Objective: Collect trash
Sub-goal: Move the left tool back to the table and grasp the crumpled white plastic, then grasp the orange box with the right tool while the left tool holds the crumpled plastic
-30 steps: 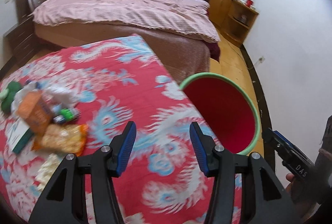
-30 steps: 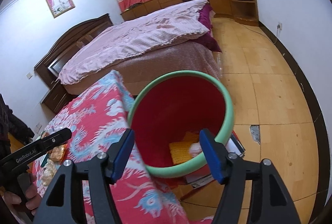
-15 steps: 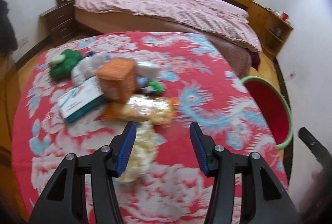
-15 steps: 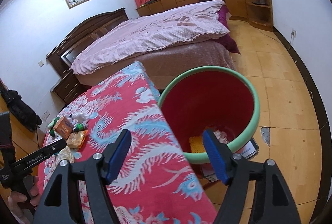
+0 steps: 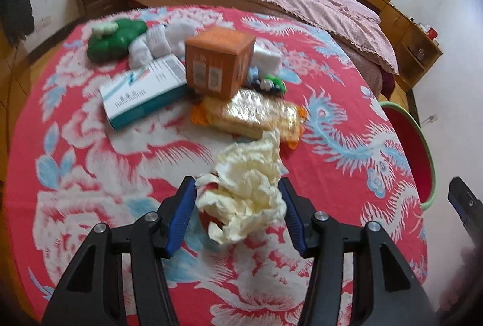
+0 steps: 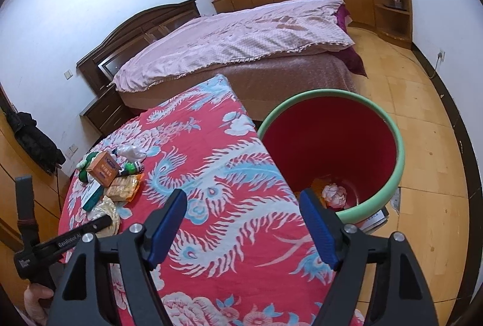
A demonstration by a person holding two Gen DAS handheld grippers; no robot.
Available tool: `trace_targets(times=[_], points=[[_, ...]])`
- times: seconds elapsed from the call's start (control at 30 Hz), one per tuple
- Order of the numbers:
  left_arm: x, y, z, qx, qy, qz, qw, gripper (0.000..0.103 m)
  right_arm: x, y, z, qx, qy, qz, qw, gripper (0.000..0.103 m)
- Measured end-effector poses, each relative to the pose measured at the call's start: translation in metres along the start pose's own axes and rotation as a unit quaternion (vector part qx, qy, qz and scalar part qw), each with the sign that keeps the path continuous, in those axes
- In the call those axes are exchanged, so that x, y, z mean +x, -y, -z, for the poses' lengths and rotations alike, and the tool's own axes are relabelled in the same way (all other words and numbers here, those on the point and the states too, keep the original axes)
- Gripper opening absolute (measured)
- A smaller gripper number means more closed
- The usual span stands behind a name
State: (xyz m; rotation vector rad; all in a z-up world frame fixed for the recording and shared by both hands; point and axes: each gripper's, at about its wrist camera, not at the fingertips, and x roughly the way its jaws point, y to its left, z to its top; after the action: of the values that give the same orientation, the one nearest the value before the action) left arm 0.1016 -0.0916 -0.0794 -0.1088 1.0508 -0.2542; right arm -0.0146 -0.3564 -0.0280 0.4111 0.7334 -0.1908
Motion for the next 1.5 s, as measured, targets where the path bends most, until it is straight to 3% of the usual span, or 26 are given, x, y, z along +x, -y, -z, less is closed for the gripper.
trace_targets(times=[0.13, 0.17, 0.23, 0.4, 0.53, 0.8, 1.07, 1.27, 1.5], points=[[0.007, 0.000, 0.003, -0.001, -0.005, 0.005, 1.0000, 0.056, 0.002, -0.008, -0.001, -0.011, -0.001, -0.004, 1.000, 0.080], [0.008, -0.001, 0.003, -0.002, -0.004, 0.007, 1.0000, 0.054, 0.004, -0.011, -0.001, -0.018, -0.003, -0.004, 1.000, 0.080], [0.006, -0.005, 0.003, -0.009, 0.005, 0.020, 0.9998, 0.039, 0.007, -0.017, -0.001, -0.027, -0.009, -0.006, 1.000, 0.080], [-0.007, -0.018, 0.001, -0.024, 0.027, 0.032, 0.9989, 0.034, 0.017, -0.032, -0.005, -0.048, -0.021, -0.013, 0.999, 0.080], [-0.018, -0.033, -0.005, -0.034, 0.041, 0.029, 0.9981, 0.034, 0.025, -0.047, -0.006, -0.063, -0.029, -0.025, 0.997, 0.080], [-0.043, -0.066, -0.040, -0.030, 0.095, -0.038, 0.9943, 0.034, 0.045, -0.092, -0.011, -0.100, -0.055, -0.047, 0.992, 0.086], [-0.046, -0.101, -0.061, -0.037, 0.118, -0.064, 0.9902, 0.034, 0.071, -0.154, -0.015, -0.135, -0.072, -0.068, 0.986, 0.092], [-0.035, -0.131, -0.064, -0.059, 0.118, -0.065, 0.9891, 0.034, 0.100, -0.204, -0.013, -0.162, -0.077, -0.069, 0.981, 0.102], [-0.024, -0.159, -0.060, -0.087, 0.108, -0.042, 0.9894, 0.034, 0.133, -0.241, -0.010, -0.169, -0.079, -0.048, 0.981, 0.102]])
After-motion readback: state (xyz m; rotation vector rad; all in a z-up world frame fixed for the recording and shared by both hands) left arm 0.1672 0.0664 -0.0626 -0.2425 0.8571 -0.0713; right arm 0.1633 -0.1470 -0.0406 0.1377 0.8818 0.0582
